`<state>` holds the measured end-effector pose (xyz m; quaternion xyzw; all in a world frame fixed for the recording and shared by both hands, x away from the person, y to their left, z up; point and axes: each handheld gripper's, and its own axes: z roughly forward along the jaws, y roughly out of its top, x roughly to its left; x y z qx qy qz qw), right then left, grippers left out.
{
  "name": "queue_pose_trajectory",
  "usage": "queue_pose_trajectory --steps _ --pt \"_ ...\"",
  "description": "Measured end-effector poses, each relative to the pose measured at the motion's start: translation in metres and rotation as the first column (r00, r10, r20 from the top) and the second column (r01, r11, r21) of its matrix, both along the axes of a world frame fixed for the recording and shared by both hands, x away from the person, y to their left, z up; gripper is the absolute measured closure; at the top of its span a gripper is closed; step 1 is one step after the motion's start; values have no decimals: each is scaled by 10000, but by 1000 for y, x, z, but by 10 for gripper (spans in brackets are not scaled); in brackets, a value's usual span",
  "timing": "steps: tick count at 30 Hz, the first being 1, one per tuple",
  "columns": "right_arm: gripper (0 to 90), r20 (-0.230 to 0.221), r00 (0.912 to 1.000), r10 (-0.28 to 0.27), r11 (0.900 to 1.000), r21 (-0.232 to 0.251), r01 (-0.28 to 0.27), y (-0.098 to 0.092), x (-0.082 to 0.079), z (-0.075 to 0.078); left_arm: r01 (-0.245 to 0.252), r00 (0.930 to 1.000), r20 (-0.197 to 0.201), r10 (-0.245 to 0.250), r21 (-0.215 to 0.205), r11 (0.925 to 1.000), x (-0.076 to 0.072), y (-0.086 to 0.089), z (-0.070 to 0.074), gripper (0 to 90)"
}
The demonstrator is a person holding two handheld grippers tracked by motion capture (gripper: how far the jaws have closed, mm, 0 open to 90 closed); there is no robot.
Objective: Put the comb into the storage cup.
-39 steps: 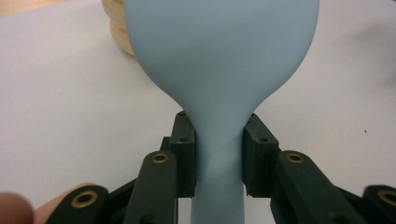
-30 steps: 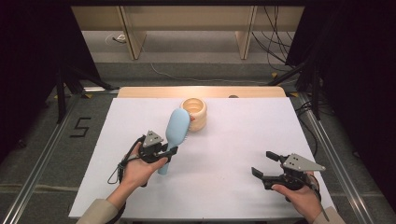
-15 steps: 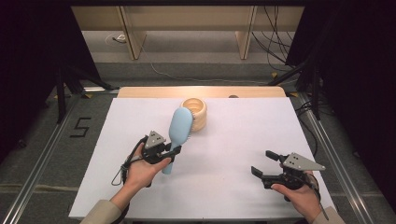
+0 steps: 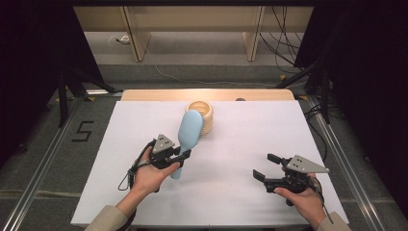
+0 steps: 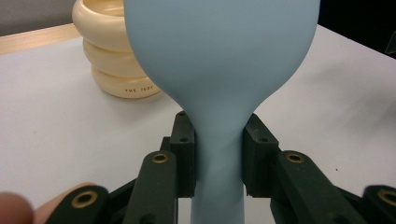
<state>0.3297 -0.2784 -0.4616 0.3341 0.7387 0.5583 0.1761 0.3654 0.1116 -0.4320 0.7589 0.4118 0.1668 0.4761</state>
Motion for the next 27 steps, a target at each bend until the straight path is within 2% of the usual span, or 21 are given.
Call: queue_pose_trajectory --steps 12,27 --pt "145 -23 9980 638 9980 38 -638 34 9 2 147 9998 122 -146 -23 9999 -1 -9 4 696" --pt "141 -170 9965 820 9964 223 -816 55 17 0 331 9991 252 -330 -31 9994 -2 -20 7 696"
